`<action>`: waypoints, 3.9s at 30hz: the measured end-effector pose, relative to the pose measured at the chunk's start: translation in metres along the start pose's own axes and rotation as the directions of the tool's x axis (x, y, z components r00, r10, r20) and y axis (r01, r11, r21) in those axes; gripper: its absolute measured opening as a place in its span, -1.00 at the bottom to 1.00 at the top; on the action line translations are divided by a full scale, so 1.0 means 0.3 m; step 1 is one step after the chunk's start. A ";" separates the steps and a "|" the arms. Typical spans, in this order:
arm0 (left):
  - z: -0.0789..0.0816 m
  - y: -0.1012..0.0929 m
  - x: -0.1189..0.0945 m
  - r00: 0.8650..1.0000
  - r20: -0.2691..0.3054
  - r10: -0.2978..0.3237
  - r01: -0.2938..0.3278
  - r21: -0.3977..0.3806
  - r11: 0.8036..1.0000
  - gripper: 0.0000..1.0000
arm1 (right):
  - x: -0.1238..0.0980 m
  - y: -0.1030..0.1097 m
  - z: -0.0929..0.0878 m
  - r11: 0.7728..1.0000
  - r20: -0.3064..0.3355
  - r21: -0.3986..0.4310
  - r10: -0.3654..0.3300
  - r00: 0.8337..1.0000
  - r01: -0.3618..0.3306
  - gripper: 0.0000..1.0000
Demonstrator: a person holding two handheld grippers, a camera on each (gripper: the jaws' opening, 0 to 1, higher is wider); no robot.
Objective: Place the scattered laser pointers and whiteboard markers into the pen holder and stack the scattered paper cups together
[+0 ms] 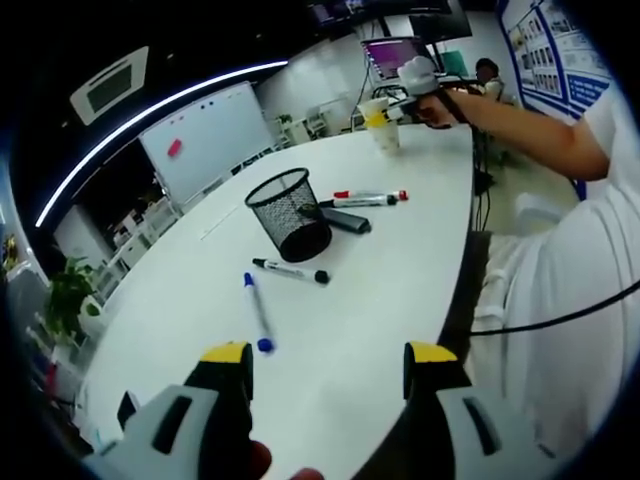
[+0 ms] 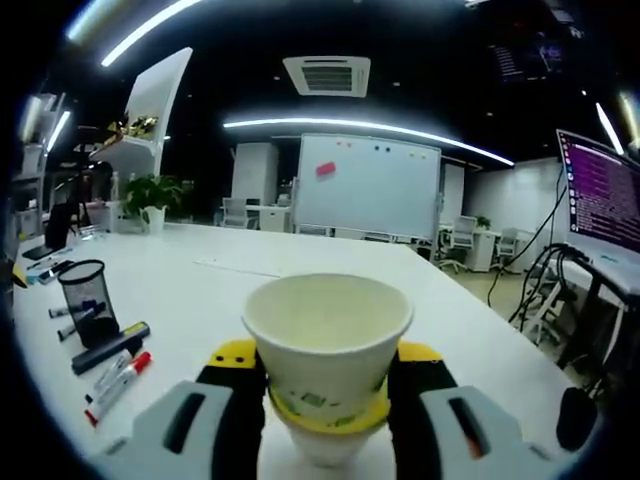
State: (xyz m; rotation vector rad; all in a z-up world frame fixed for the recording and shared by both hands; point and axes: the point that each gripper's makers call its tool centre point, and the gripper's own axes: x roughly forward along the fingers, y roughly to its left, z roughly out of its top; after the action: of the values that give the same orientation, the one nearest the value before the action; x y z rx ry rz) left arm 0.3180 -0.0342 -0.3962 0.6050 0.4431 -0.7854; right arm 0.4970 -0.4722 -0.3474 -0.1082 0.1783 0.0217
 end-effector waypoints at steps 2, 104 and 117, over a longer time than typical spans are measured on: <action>0.001 -0.001 0.001 1.000 -0.001 -0.001 0.001 0.002 1.000 0.22 | 0.003 -0.004 -0.002 1.000 -0.003 0.011 -0.004 1.000 0.004 -0.02; -0.010 0.006 0.006 1.000 0.014 -0.018 0.018 -0.019 1.000 0.22 | -0.033 0.050 -0.032 0.995 -0.050 -0.087 0.050 0.997 -0.054 0.43; -0.011 -0.003 0.010 1.000 0.013 -0.023 0.024 -0.017 1.000 0.22 | -0.026 0.051 0.017 0.998 0.019 -0.039 0.051 0.998 -0.051 0.56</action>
State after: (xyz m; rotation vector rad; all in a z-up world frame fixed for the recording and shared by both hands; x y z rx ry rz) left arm 0.3186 -0.0342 -0.4007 0.5793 0.4461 -0.8065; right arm 0.4898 -0.4566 -0.3426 -0.1422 0.1605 0.0772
